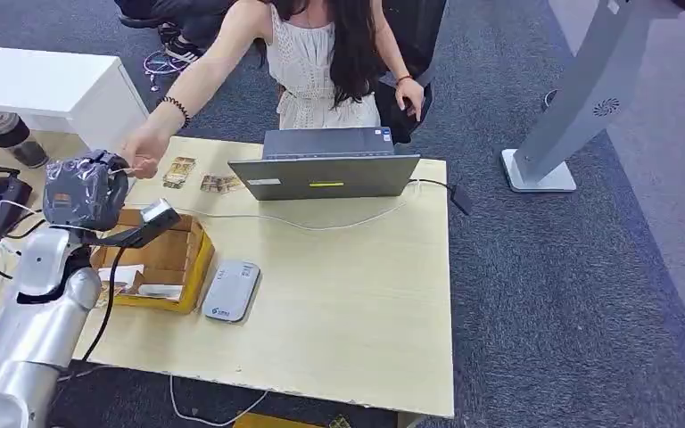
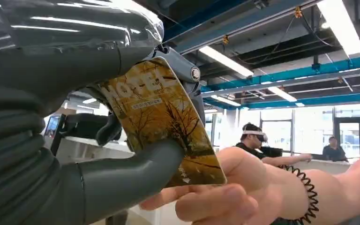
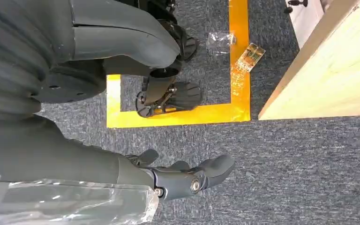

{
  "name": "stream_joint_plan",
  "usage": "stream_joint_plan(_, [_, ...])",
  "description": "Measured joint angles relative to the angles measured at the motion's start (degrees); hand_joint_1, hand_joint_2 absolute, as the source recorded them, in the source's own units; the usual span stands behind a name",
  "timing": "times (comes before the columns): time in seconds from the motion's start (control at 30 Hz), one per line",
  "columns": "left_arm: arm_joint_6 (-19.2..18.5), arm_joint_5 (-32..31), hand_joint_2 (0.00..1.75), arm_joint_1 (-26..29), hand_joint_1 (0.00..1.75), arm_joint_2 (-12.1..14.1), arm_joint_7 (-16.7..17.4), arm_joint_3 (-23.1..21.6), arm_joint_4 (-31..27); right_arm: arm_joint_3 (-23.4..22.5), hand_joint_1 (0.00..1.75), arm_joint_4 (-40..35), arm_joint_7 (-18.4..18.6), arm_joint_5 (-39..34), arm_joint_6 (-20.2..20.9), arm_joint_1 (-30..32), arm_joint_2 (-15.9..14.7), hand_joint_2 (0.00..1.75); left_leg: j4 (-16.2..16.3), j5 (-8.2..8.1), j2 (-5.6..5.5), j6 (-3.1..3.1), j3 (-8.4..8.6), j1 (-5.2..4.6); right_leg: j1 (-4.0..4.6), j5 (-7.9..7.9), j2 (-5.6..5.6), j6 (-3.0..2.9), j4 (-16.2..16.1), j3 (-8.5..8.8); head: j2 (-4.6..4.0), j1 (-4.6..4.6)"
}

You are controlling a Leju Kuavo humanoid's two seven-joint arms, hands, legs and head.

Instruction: Pass the card to the sensor for recognition and then transmit it.

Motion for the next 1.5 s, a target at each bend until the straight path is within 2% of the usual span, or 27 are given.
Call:
stream_joint_plan(1.17, [0.2,0.6,1.75,1.0,1.75,-0.1,0.0,0.0,-0.2,1.0,0.00,0.0,-0.1,-1.0,-0.1,0.1,0.0,1.75,0.0,0.00,0.01,0.00,0.01,-0.01,0.00,0.00,0.01,0.00,0.0,0.00,0.00,0.00])
stream_joint_plan(1.33, [1.5,-0.1,1.75,6.0,1.75,-1.2,-0.6,-1.1,-6.4,1.0,0.00,0.0,-0.8,-2.4,-0.3,0.6,0.0,1.75,0.0,-0.03,0.06,0.03,-0.01,-0.03,-0.01,-0.01,0.04,0.01,0.0,-0.02,0.00,0.02])
stream_joint_plan(1.43, [-1.0,-0.6,1.75,9.8,1.75,-1.9,-0.7,-3.2,-11.9,1.0,0.00,0.0,-1.2,-3.4,-0.7,1.0,0.0,1.75,0.0,-0.06,0.07,0.07,-0.02,-0.03,-0.01,-0.02,0.05,0.03,-0.1,-0.03,0.00,0.02])
stream_joint_plan(1.5, [-5.5,-1.8,1.75,11.4,1.75,-2.2,-1.9,-5.3,-15.3,1.0,0.00,0.0,-1.8,-4.2,-0.8,1.2,0.0,1.75,0.0,-0.06,0.05,0.07,-0.04,-0.04,-0.01,-0.02,0.03,0.03,-0.1,-0.03,0.00,0.00])
